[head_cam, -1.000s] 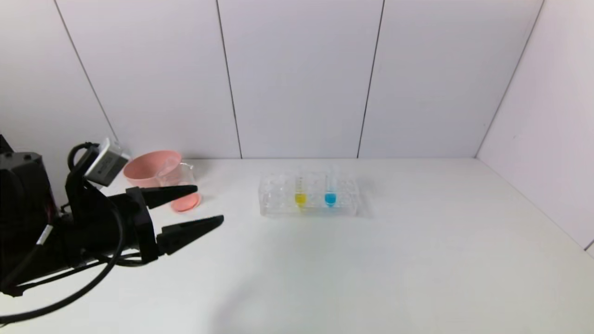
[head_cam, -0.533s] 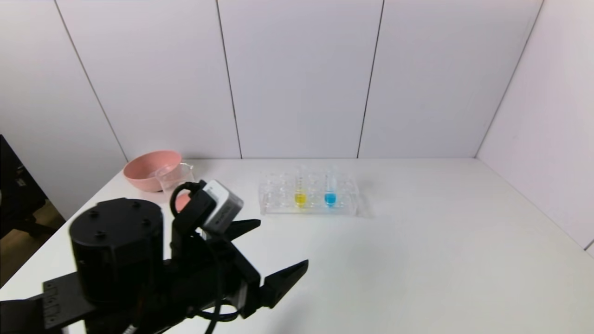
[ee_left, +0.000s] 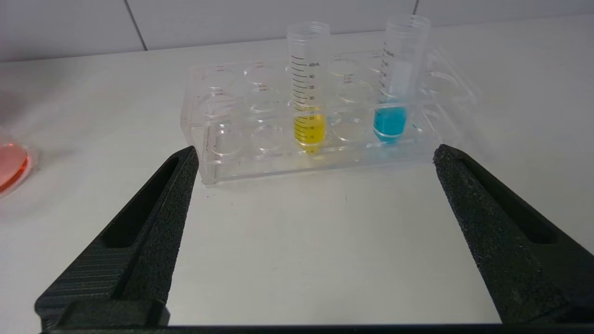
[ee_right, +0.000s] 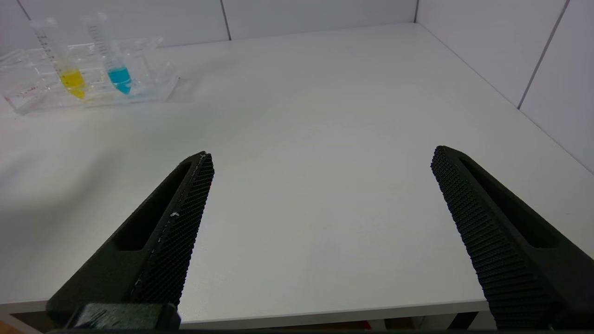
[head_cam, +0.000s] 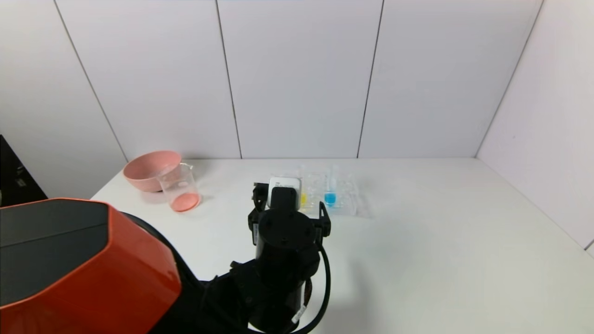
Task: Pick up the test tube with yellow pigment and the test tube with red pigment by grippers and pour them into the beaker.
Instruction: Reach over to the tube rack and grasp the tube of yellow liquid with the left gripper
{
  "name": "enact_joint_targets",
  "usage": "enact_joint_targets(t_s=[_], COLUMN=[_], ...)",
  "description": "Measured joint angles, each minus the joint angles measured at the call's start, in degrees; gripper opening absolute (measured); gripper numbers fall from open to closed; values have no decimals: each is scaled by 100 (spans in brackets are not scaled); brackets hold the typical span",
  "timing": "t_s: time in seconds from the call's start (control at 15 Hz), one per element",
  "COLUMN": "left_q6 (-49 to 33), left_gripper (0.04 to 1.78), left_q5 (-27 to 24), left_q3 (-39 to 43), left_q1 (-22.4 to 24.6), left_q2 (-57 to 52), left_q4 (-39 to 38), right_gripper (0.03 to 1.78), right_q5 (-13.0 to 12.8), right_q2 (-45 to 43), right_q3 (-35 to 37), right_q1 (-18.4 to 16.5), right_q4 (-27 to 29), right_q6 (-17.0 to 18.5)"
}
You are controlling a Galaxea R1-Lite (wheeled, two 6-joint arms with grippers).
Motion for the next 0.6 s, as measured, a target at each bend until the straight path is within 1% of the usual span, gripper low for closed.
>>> enact_joint_targets(t_s=[0.07, 0.13, 0.33, 0.6], left_q6=[5, 38, 146, 333], left_gripper=[176, 176, 176, 176], left_q5=[161, 201, 216, 160], left_q3=[-226, -385, -755, -1178], left_q1=[-12, -17, 24, 272], left_q2=[232, 422, 916, 1257], left_q4=[-116, -240, -444, -533], right_gripper=[171, 171, 171, 171], right_q5=[0, 0, 0, 2], right_q2=[0, 0, 0, 0], right_q3=[0, 0, 0, 0], right_q1=[0, 0, 0, 0], right_q4=[0, 2, 2, 0], right_q6=[0, 0, -2, 0])
